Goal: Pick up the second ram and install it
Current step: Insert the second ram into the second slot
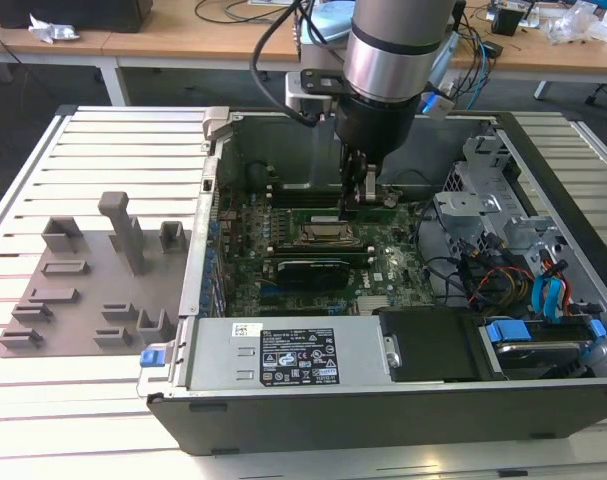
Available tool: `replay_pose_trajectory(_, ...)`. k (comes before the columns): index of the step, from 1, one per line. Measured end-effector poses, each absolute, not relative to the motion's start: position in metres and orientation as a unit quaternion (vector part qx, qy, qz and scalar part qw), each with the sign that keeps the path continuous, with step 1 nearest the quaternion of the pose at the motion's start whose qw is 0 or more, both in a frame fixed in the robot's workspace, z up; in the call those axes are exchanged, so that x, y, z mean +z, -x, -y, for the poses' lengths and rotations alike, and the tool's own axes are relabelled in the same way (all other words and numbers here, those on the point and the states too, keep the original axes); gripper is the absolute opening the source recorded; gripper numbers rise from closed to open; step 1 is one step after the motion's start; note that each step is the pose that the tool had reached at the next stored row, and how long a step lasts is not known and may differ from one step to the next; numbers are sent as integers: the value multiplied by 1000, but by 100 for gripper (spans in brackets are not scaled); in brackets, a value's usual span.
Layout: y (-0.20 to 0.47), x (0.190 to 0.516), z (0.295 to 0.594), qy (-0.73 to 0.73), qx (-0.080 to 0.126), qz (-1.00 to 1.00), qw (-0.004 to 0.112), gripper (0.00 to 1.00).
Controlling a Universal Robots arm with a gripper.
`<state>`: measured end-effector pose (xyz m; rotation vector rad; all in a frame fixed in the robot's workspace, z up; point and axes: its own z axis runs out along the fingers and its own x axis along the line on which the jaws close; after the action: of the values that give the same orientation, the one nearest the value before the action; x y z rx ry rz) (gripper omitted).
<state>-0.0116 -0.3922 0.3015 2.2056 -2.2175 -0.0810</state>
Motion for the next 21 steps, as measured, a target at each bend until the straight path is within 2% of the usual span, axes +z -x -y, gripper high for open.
replay_pose_trajectory(21,12,265,358,-705,-26,709,6,13)
